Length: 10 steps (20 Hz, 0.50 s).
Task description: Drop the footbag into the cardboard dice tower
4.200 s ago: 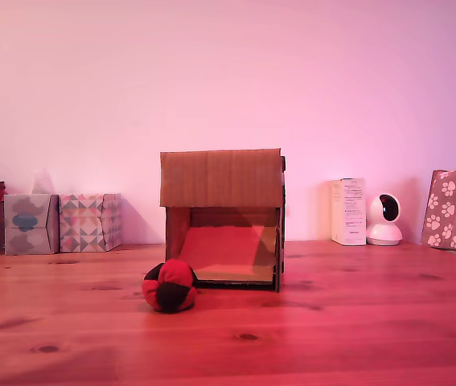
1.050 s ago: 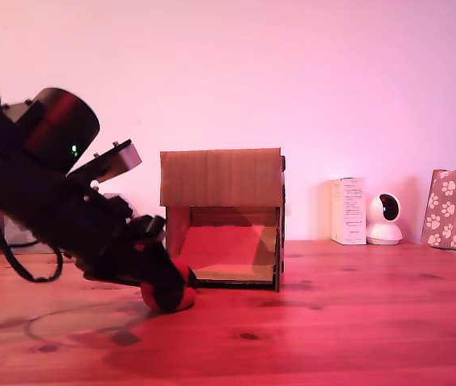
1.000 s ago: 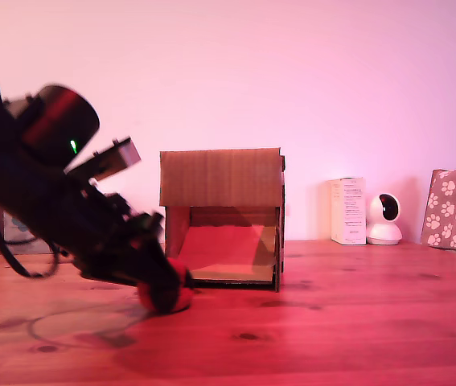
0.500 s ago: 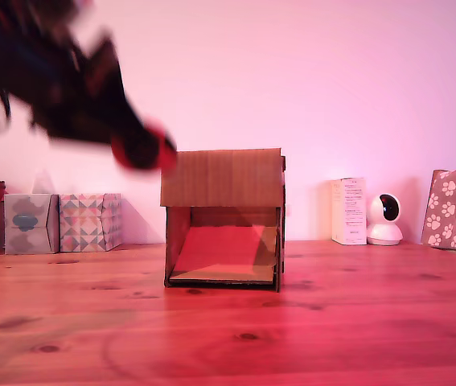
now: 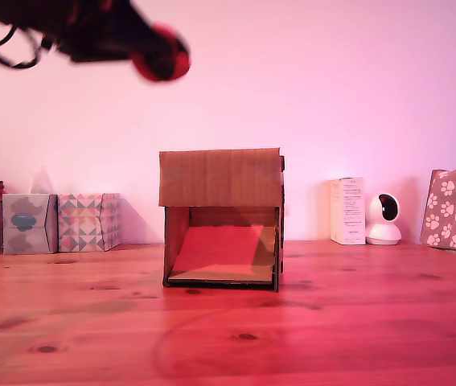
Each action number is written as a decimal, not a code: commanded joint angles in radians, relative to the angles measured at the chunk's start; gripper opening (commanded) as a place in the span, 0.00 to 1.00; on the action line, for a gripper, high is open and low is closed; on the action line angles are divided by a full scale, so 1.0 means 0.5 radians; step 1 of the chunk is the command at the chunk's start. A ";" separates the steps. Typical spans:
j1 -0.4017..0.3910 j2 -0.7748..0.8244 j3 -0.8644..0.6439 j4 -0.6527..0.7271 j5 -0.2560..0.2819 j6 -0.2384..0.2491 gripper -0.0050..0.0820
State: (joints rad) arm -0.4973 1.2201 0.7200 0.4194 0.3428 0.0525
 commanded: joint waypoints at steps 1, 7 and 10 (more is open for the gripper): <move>-0.007 0.108 0.063 0.043 -0.010 0.000 0.25; -0.020 0.543 0.594 -0.277 -0.011 -0.007 0.25; -0.019 0.790 0.979 -0.687 -0.010 -0.005 0.25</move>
State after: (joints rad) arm -0.5037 1.5810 1.1973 0.1028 0.3386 0.0521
